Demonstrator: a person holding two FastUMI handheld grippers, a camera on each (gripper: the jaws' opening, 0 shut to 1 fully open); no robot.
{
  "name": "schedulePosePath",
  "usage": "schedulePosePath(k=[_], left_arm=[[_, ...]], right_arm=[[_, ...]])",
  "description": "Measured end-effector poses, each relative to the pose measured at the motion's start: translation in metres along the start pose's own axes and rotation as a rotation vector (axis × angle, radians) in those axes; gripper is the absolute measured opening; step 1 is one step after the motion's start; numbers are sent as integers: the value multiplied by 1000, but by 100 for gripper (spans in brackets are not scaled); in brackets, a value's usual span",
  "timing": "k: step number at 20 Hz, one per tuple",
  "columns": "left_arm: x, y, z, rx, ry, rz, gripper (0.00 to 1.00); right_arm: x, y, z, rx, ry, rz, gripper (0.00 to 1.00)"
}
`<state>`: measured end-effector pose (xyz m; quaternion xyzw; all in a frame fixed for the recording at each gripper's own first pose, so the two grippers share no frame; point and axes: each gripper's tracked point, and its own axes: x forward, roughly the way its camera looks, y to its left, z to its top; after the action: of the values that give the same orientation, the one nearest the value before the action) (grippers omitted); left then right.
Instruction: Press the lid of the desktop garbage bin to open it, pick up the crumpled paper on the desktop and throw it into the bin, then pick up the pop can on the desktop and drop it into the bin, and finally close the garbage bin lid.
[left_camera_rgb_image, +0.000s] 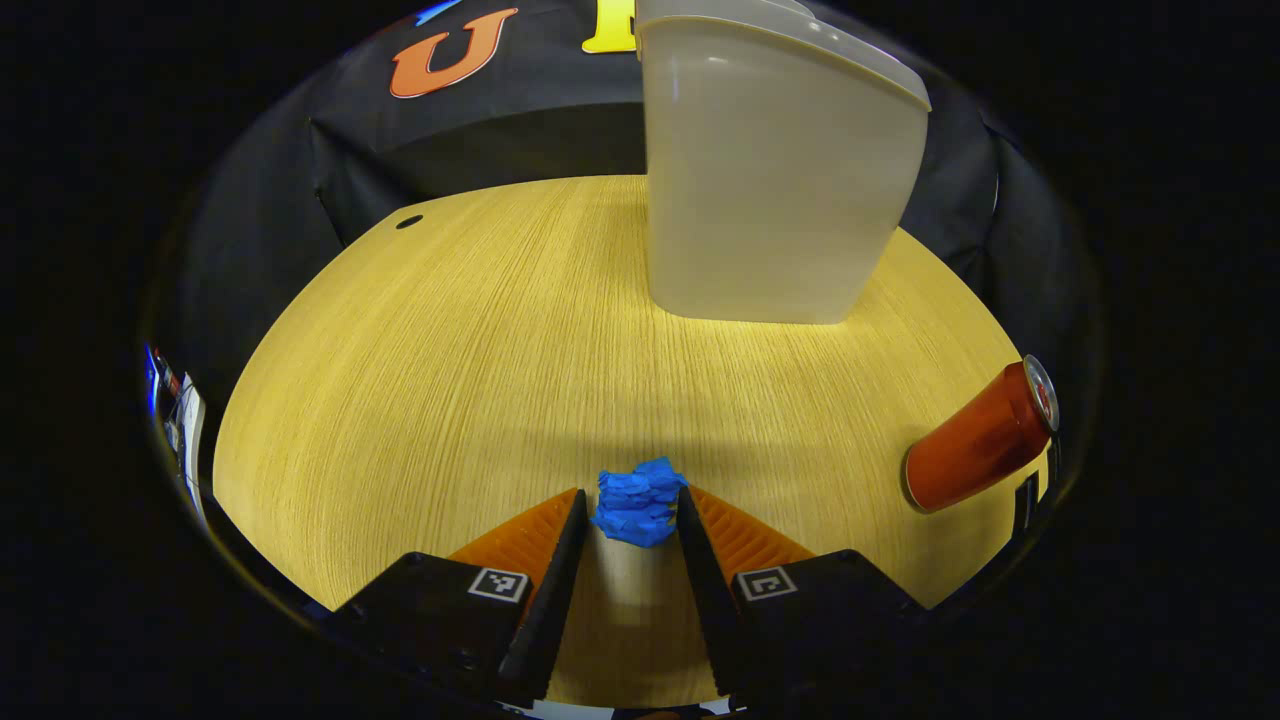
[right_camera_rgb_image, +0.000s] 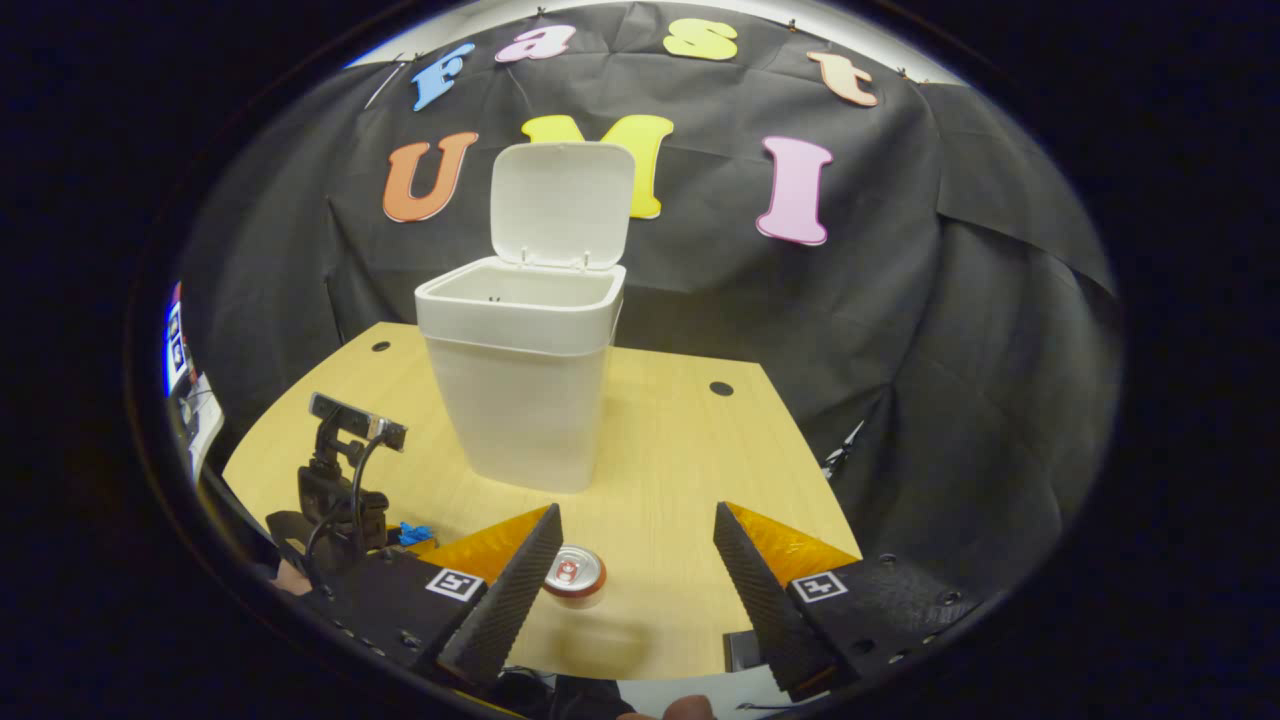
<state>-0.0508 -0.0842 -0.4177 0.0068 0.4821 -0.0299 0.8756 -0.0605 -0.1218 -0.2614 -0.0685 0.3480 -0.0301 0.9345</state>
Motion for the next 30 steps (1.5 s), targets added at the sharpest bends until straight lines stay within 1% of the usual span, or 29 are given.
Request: schedulePosePath(k=[1, 2, 4, 5, 6, 7, 9, 10, 12, 13, 14, 16, 19, 22, 23, 24, 25, 26, 27, 28, 30], left_arm=[[-2, -3, 7, -2, -3, 0, 58], [-5, -6, 13, -3, -4, -2, 50], [-11, -11, 30, -15, -10, -6, 43], [-15, -15, 38, -26, -10, -11, 47], [-18, -19, 47, -31, -10, -14, 43], [-23, -23, 58, -32, -14, -14, 37], [-35, -31, 85, -29, -39, -17, 37], [-42, -36, 100, -29, -56, -19, 37], [-57, -44, 134, -30, -90, -22, 36], [-65, -49, 152, -32, -109, -23, 37], [-74, -54, 171, -36, -127, -30, 37], [-95, -60, 214, -35, -170, -28, 36], [-131, -69, 284, -43, -247, -26, 36], [-168, -81, 355, -43, -317, -23, 36], [-173, -81, 355, -35, -342, -19, 36], [-156, -64, 329, -28, -372, -17, 36], [-177, -72, 365, -20, -401, -12, 36], [-198, -79, 381, -13, -430, -8, 36], [-207, -79, 390, -8, -455, -6, 36], [-213, -78, 396, -7, -474, -6, 36], [-226, -77, 405, -7, -499, -17, 36]], right_arm=[[0, 0, -3, 2, 5, -1, 98], [0, 0, -3, 2, 7, -2, 95], [-1, -1, -6, 3, 6, -3, 95], [0, -2, -10, 2, 12, -4, 95], [1, -3, -13, 2, 17, -6, 98], [0, -2, -16, 4, 24, -4, 95], [-1, 1, -22, 7, 30, 5, 95], [-1, 2, -25, 7, 35, 11, 98], [-1, 6, -33, 9, 51, 22, 98], [-1, 7, -40, 10, 61, 27, 95], [-2, 9, -46, 10, 73, 34, 95], [1, 14, -64, -7, 114, 46, 95], [7, 22, -92, 33, 183, 74, 95], [18, 27, -115, 48, 237, 96, 96], [23, 28, -121, 53, 252, 103, 96], [28, 32, -125, 55, 262, 109, 96], [31, 34, -132, 49, 270, 118, 99], [36, 37, -137, 43, 278, 125, 99], [40, 39, -143, 39, 291, 132, 99], [45, 42, -148, 43, 301, 137, 96], [54, 45, -151, 49, 299, 139, 96]])
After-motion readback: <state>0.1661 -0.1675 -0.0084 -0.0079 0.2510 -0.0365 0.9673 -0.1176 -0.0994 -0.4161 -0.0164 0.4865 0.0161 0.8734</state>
